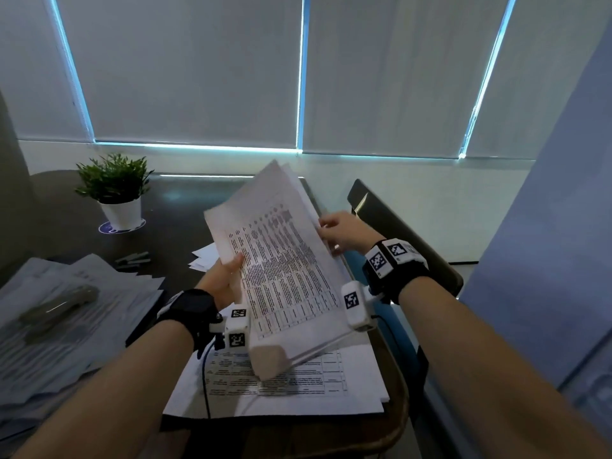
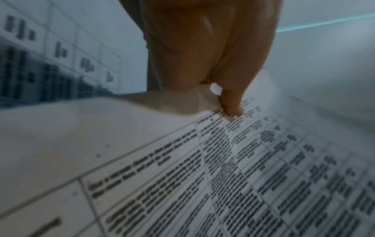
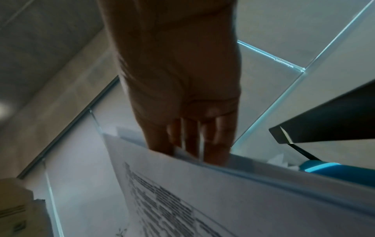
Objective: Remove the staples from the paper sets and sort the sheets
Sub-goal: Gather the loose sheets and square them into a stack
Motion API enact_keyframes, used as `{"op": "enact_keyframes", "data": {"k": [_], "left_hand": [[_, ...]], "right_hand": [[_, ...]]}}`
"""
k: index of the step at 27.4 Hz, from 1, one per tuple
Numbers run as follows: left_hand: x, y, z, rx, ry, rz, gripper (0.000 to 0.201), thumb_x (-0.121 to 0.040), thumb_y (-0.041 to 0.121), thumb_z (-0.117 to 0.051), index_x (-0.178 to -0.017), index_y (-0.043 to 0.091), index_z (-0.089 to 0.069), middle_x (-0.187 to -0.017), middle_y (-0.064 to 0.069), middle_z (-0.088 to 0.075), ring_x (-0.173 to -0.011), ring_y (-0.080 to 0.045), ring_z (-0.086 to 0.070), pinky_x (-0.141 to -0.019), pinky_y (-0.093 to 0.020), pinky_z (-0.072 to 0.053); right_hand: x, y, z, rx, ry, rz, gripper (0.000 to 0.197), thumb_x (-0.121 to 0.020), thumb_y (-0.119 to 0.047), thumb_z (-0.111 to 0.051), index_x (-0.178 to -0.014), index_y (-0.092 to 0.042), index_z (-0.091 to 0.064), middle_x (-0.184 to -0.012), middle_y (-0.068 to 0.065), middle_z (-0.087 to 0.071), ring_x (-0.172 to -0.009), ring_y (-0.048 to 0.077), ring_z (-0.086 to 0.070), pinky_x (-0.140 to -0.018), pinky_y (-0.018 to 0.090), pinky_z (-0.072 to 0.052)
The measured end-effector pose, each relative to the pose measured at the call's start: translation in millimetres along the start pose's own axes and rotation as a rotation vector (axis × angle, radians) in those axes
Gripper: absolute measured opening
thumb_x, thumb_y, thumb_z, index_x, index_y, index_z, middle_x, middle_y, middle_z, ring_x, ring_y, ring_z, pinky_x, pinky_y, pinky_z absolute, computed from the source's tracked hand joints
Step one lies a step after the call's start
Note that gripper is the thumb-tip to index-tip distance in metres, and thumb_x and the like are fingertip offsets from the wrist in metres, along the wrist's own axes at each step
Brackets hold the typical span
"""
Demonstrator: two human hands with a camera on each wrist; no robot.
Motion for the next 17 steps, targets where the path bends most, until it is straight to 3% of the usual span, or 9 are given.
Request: {"op": "enact_keyframes", "data": {"k": [2, 4, 6, 8, 10, 12, 14, 15, 17], "left_hand": [[-2.8, -15.4, 4.9, -0.023, 0.016, 0.080, 0.034, -0.102, 0.016, -0.037, -0.136, 0.016, -0.044, -0.133, -0.009, -0.054, -0.117, -0.028, -0.052, -0.105, -0.051, -0.036], [-0.8, -28.7, 6.1, -0.044, 0.032, 0.153, 0.032, -0.103, 0.014, -0.037, -0.133, 0.014, -0.045, -0.131, -0.012, -0.055, -0.114, -0.032, -0.053, -0.100, -0.050, -0.039], [-3.9, -38.0, 7.5, -0.100, 0.053, 0.182, 0.030, -0.103, 0.009, -0.036, -0.132, 0.010, -0.045, -0.126, -0.017, -0.054, -0.112, -0.035, -0.053, -0.093, -0.049, -0.043], [-12.8, -44.2, 13.0, -0.204, 0.083, 0.174, 0.032, -0.102, 0.007, -0.038, -0.133, 0.005, -0.043, -0.128, -0.019, -0.054, -0.110, -0.035, -0.052, -0.099, -0.049, -0.040], [-18.8, -48.4, 18.2, -0.241, 0.083, 0.200, 0.032, -0.102, 0.007, -0.039, -0.134, 0.004, -0.043, -0.128, -0.023, -0.054, -0.103, -0.035, -0.054, -0.099, -0.050, -0.039], [-19.4, -49.7, 19.9, -0.282, 0.117, 0.203, 0.031, -0.101, 0.004, -0.040, -0.131, -0.002, -0.042, -0.120, -0.027, -0.056, -0.085, -0.036, -0.055, -0.091, -0.049, -0.041], [-17.8, -47.8, 18.5, -0.367, 0.158, 0.188, 0.032, -0.100, 0.003, -0.043, -0.129, -0.009, -0.042, -0.103, -0.024, -0.059, -0.073, -0.033, -0.051, -0.079, -0.042, -0.040], [-21.0, -49.7, 20.0, -0.381, 0.165, 0.186, 0.035, -0.099, 0.003, -0.045, -0.131, -0.012, -0.041, -0.106, -0.029, -0.059, -0.080, -0.036, -0.054, -0.079, -0.039, -0.038], [-21.0, -50.3, 19.9, -0.396, 0.182, 0.184, 0.041, -0.099, 0.007, -0.046, -0.136, -0.010, -0.040, -0.133, -0.035, -0.046, -0.107, -0.041, -0.053, -0.083, -0.038, -0.035]], "right_hand": [[0.0, 7.3, -14.1, 0.296, -0.119, -0.076, 0.020, -0.098, -0.017, -0.054, -0.088, -0.002, -0.064, -0.081, 0.011, -0.064, -0.076, 0.028, -0.064, -0.065, 0.031, -0.054], [0.2, 16.4, -31.3, 0.523, -0.042, -0.088, 0.035, -0.100, -0.015, -0.047, -0.066, -0.008, -0.052, -0.073, 0.007, -0.058, -0.078, 0.027, -0.058, -0.062, 0.027, -0.042], [-4.6, 29.2, -46.5, 0.561, 0.039, -0.099, 0.037, -0.101, -0.014, -0.044, -0.064, -0.009, -0.046, -0.083, 0.011, -0.060, -0.084, 0.027, -0.057, -0.069, 0.028, -0.037], [-10.1, 36.4, -52.0, 0.625, 0.093, -0.098, 0.027, -0.101, -0.014, -0.044, -0.087, 0.000, -0.061, -0.098, 0.017, -0.064, -0.096, 0.032, -0.062, -0.073, 0.031, -0.039], [-12.2, 34.4, -46.1, 0.734, 0.287, -0.079, 0.027, -0.101, -0.015, -0.044, -0.113, 0.000, -0.063, -0.107, 0.013, -0.066, -0.099, 0.028, -0.066, -0.073, 0.031, -0.045], [-8.4, 22.8, -30.6, 0.590, 0.600, 0.004, 0.024, -0.102, -0.014, -0.042, -0.116, -0.001, -0.058, -0.107, 0.012, -0.066, -0.093, 0.028, -0.066, -0.074, 0.033, -0.048], [-2.9, 4.9, -11.6, 0.201, 0.823, 0.084, 0.017, -0.104, -0.014, -0.040, -0.107, -0.003, -0.052, -0.095, 0.011, -0.062, -0.080, 0.026, -0.058, -0.068, 0.027, -0.039], [-2.1, -2.9, -1.7, 0.011, 0.904, 0.118, 0.015, -0.104, -0.016, -0.040, -0.103, -0.005, -0.050, -0.090, 0.010, -0.058, -0.078, 0.025, -0.054, -0.066, 0.023, -0.033], [-10.3, -10.2, 10.5, -0.262, 1.042, 0.088, 0.019, -0.106, -0.020, -0.037, -0.101, -0.005, -0.047, -0.089, 0.015, -0.058, -0.082, 0.029, -0.057, -0.063, 0.023, -0.028]]}}
Point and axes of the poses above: each hand's wrist, its own x-axis away from the middle knuckle, its own z-axis out of the back of the hand, y = z × x, the point moved 1 cm from there along -x, towards the middle knuckle
